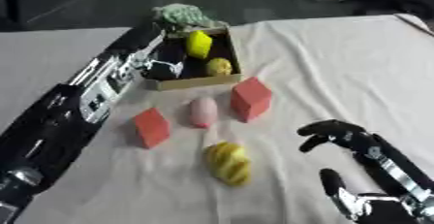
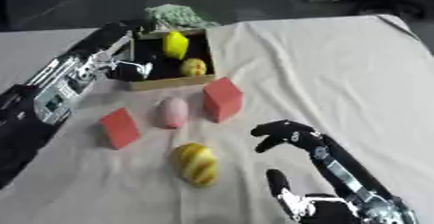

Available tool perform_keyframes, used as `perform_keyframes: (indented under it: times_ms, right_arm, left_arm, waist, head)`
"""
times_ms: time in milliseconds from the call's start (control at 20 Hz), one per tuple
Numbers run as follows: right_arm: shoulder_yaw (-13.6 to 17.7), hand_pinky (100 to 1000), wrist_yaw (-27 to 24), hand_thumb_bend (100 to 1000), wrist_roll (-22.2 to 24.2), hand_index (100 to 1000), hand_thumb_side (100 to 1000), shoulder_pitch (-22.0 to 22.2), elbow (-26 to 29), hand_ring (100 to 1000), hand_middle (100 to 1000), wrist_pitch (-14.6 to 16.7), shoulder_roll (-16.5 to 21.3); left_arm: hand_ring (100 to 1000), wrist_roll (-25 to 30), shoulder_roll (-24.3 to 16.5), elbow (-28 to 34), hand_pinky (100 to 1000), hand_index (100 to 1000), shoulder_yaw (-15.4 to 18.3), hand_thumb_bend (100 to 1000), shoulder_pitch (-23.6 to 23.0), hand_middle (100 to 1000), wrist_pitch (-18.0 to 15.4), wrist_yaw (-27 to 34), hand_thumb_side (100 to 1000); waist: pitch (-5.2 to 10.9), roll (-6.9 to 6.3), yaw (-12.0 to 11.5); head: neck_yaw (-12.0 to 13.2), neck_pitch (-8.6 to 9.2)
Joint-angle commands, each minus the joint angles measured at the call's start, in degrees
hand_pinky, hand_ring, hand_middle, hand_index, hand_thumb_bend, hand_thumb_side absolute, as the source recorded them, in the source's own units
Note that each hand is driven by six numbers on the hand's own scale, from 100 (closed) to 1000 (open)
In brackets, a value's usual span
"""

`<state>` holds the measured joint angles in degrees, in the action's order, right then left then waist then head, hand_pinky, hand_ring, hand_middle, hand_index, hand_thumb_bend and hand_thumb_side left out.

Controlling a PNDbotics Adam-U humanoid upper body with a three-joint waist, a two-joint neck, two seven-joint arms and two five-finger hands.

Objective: Pick up objects on the table and place them in the box.

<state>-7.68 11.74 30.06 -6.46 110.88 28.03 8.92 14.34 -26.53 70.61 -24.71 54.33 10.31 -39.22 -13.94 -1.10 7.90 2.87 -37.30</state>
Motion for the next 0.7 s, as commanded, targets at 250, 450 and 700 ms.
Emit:
perform_keyframes:
  times_ms: [250, 450, 700]
  right_arm:
    - [1.1, 693, 1.3, 100, -0.7, 908, 433, 0.4, 0.3, 680, 792, 0.0, 1.9]
    - [1.2, 693, 1.6, 100, -1.0, 908, 432, 0.6, 0.3, 680, 792, 0.0, 2.3]
    - [1.0, 694, 1.8, 100, -1.0, 908, 432, 0.6, 0.2, 680, 792, 0.1, 2.5]
  left_arm:
    - [811, 6.5, -10.8, 11.1, 841, 915, -8.3, 100, -1.0, 805, -5.7, 6.1, 269]
    - [818, 10.2, -16.7, 17.1, 840, 912, -9.3, 137, -3.5, 820, -9.4, 9.1, 306]
    - [830, 14.4, -23.3, 24.0, 844, 911, -9.4, 313, -7.0, 837, -13.6, 6.4, 372]
  waist:
    - [1.7, -0.93, -1.2]
    - [1.76, -1.28, -1.5]
    - [1.69, -1.61, -1.3]
  head:
    - [-1.9, -0.36]
    - [-2.2, -0.24]
    - [-1.9, -0.19]
